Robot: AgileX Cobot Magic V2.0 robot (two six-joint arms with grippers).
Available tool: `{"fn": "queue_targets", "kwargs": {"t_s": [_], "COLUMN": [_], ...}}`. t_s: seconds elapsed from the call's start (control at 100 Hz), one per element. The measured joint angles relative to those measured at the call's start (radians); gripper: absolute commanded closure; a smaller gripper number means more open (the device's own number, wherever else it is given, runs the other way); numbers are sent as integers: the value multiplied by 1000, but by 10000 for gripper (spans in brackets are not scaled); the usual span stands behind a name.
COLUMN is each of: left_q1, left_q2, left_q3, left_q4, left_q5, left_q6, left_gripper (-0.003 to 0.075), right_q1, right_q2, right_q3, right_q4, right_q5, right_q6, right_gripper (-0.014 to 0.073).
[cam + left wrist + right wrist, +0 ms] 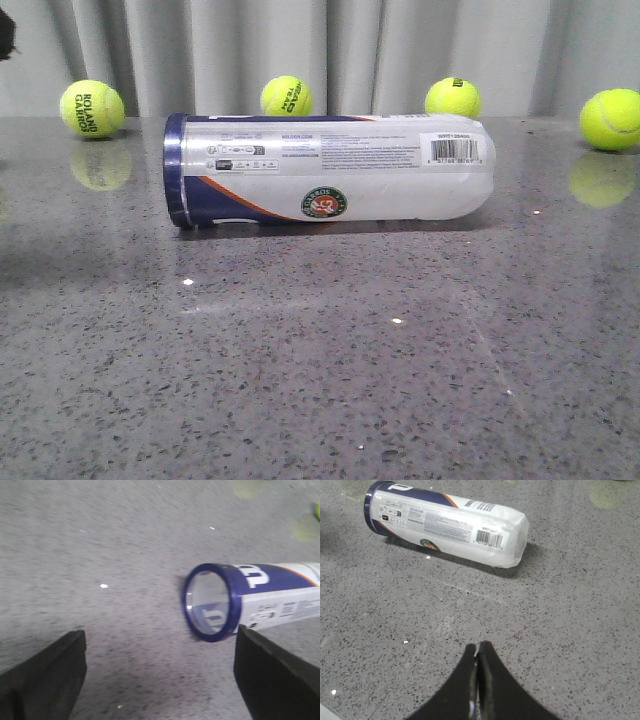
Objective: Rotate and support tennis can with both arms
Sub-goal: 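Move the left gripper to the can's navy end and grasp it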
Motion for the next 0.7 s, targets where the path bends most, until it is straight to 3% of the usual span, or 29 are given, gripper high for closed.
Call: {"fn": "queue_targets", "kwargs": {"t_s": [0.25,0.7], "left_q1": [0,0], "left_q2": [201,510], "left_q3": [-65,-183], "left_q4": [-307,-545], "left_q5": [130,343], "left_q6": [237,432], "left_gripper": [153,153], "right_q1": [0,0], "right_q2": [0,0], "right_q3": [0,0], "right_q4": [0,0], "right_q5": [0,0], "right_q6": [0,0], "right_gripper": [662,662]}}
